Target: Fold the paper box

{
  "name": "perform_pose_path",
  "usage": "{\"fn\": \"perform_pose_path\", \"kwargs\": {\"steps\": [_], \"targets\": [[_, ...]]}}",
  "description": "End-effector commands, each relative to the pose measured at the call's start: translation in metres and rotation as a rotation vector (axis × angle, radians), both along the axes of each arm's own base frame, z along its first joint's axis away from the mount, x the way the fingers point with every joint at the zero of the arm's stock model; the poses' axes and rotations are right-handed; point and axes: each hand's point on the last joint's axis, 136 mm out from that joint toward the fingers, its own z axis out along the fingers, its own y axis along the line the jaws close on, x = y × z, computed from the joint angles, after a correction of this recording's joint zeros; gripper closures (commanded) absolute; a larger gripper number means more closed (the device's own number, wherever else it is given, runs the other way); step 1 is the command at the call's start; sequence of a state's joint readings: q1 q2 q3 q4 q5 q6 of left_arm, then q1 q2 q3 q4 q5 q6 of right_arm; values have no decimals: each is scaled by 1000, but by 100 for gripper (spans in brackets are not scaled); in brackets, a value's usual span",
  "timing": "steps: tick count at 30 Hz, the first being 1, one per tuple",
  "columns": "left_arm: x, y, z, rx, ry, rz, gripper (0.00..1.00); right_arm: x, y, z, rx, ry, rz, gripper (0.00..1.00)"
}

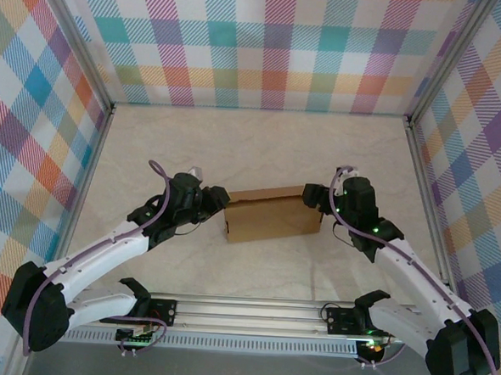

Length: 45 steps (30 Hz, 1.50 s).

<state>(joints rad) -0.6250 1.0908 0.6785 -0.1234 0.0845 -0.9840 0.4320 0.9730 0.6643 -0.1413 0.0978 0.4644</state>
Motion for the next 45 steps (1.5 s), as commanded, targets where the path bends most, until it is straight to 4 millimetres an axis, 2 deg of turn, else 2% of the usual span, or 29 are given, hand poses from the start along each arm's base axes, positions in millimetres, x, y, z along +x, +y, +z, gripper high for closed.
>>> {"fn": "perform_pose_path", "kwargs": {"steps": [1,6,8,10,13,15,17,20,26,29,31,34,38,42,45], "targets": [[-93,59,-122,362,463,-51,71,2,-4,23,-8,-31,-27,13],[-92,56,-120,362,451,-68,71,4,-8,53,-132,-112,10,12],[-93,56,-120,362,448,-71,71,5,1,63,-186,-135,62,13],[-93,56,-120,362,447,-72,71,8,19,67,-221,-143,138,15],[-93,56,-120,359,442,-72,71,12,56,60,-257,-129,251,23],[-92,55,-118,359,437,-72,70,12,83,48,-291,-123,309,28],[-91,55,-115,359,429,-73,68,8,105,31,-343,-120,349,31],[-88,54,-109,353,410,-71,66,-2,123,0,-409,-124,384,36],[-86,50,-100,339,390,-78,60,-23,120,-61,-426,-75,398,43],[-83,47,-93,325,377,-84,50,-29,115,-83,-465,-60,401,43],[-82,47,-90,317,365,-85,49,-31,111,-92,-471,-45,391,43],[-85,47,-96,309,368,-86,61,-32,109,-96,-458,-40,376,43],[-100,61,-127,346,458,-58,82,-31,109,-92,-443,-49,366,44],[-114,67,-147,378,539,-59,90,-32,108,-88,-419,-43,352,45],[-117,70,-153,404,560,-67,91,-28,109,-69,-303,-31,325,45]]}}
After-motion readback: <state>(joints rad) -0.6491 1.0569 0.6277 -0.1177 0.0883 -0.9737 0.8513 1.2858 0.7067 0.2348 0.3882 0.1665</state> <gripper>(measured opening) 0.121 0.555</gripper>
